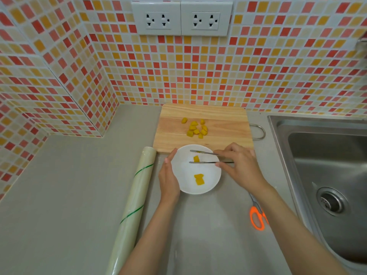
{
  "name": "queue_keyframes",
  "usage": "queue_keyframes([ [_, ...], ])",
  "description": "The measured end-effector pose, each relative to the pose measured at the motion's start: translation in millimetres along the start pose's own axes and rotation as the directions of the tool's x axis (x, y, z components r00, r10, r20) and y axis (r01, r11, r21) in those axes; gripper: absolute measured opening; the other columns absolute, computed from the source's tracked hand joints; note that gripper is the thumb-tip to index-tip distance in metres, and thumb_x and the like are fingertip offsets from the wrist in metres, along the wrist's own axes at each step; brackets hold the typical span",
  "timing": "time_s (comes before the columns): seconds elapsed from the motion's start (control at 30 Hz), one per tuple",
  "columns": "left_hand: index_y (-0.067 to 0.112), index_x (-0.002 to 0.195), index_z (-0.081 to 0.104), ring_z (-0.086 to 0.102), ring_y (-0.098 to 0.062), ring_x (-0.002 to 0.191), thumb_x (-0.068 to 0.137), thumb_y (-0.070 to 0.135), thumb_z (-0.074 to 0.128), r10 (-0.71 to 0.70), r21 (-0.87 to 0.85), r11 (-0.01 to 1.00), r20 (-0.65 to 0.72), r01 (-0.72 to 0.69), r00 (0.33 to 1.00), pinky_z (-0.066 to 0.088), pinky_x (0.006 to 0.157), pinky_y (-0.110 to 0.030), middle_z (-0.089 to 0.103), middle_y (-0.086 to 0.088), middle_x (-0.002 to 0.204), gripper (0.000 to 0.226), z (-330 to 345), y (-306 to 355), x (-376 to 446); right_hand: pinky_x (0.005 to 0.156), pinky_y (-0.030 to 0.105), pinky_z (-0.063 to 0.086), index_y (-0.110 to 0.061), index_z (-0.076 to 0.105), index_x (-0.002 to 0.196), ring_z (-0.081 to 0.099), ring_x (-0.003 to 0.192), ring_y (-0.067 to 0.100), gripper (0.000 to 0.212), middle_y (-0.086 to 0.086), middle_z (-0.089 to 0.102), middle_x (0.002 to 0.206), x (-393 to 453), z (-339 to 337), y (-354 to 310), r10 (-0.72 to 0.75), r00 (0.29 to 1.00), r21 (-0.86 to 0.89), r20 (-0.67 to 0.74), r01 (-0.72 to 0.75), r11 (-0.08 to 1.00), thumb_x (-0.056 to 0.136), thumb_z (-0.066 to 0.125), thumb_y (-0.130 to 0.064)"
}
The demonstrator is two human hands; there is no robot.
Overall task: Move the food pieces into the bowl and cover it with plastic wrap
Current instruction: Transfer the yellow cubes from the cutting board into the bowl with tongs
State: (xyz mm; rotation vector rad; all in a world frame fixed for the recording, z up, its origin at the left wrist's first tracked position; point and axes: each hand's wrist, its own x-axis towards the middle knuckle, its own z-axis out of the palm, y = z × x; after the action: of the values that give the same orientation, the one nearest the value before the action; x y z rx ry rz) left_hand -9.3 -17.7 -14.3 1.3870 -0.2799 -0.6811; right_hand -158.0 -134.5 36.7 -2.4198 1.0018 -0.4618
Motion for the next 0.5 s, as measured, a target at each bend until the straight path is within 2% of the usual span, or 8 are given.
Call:
queue_keyframes([
  [0.07, 0.017, 0.125, 0.059, 0.057, 0.011, 0.098, 0.102, 0.029, 0.024, -0.006, -0.006, 1.0, 0.011, 0.006, 1.0, 0.045, 0.075, -0.002, 0.062, 0.016, 0.112, 0.044, -0.8, -0.4, -0.1, 0.092, 0.039, 0.036, -0.025, 0.067, 0.115, 0.057, 0.092, 0.017, 0.037, -0.004, 0.054, 0.09, 3.9, 0.6, -2.1, 0.014, 0.999, 0.08, 0.042, -0.017, 0.997, 0.079, 0.071, -0.025],
  [0.17, 0.02, 0.126, 0.058, 0.057, 0.014, 0.099, 0.102, 0.03, 0.023, -0.001, 0.003, 1.0, 0.018, 0.001, 1.0, 0.044, 0.076, -0.001, 0.06, 0.02, 0.114, 0.043, -2.0, -1.0, -0.2, 0.091, 0.049, 0.045, -0.019, 0.066, 0.116, 0.06, 0.092, 0.022, 0.039, 0.0, 0.055, 0.092, 17.6, 4.1, 1.9, 0.089, 0.995, 0.139, -0.049, -0.082, 0.987, 0.078, 0.072, -0.021],
  [0.3, 0.019, 0.127, 0.057, 0.057, 0.019, 0.095, 0.102, 0.03, 0.022, -0.001, -0.006, 1.0, 0.022, 0.001, 1.0, 0.044, 0.074, -0.001, 0.059, 0.02, 0.114, 0.044, -2.0, -1.9, -0.4, 0.096, 0.044, 0.04, -0.017, 0.062, 0.122, 0.058, 0.101, 0.029, 0.04, 0.01, 0.059, 0.103, 41.4, 16.2, 17.2, 0.288, 0.944, 0.077, -0.162, -0.279, 0.957, 0.082, 0.068, -0.024],
  [0.4, 0.02, 0.127, 0.057, 0.057, 0.019, 0.095, 0.102, 0.031, 0.023, 0.006, -0.003, 1.0, 0.026, -0.006, 1.0, 0.045, 0.074, -0.002, 0.059, 0.02, 0.116, 0.044, -2.2, -2.0, -0.5, 0.094, 0.04, 0.034, -0.018, 0.059, 0.126, 0.055, 0.108, 0.03, 0.041, 0.013, 0.058, 0.113, 53.3, 29.3, 26.7, 0.372, 0.918, 0.018, -0.135, -0.373, 0.928, 0.085, 0.063, -0.028],
  [0.5, 0.022, 0.126, 0.057, 0.058, 0.017, 0.097, 0.102, 0.032, 0.023, 0.002, -0.006, 1.0, 0.023, -0.002, 1.0, 0.046, 0.076, -0.004, 0.06, 0.018, 0.116, 0.043, -2.7, -3.0, -0.1, 0.091, 0.04, 0.033, -0.02, 0.059, 0.125, 0.054, 0.107, 0.031, 0.039, 0.013, 0.057, 0.113, 62.0, 40.4, 29.7, 0.398, 0.908, -0.028, -0.13, -0.404, 0.914, 0.087, 0.06, -0.03],
])
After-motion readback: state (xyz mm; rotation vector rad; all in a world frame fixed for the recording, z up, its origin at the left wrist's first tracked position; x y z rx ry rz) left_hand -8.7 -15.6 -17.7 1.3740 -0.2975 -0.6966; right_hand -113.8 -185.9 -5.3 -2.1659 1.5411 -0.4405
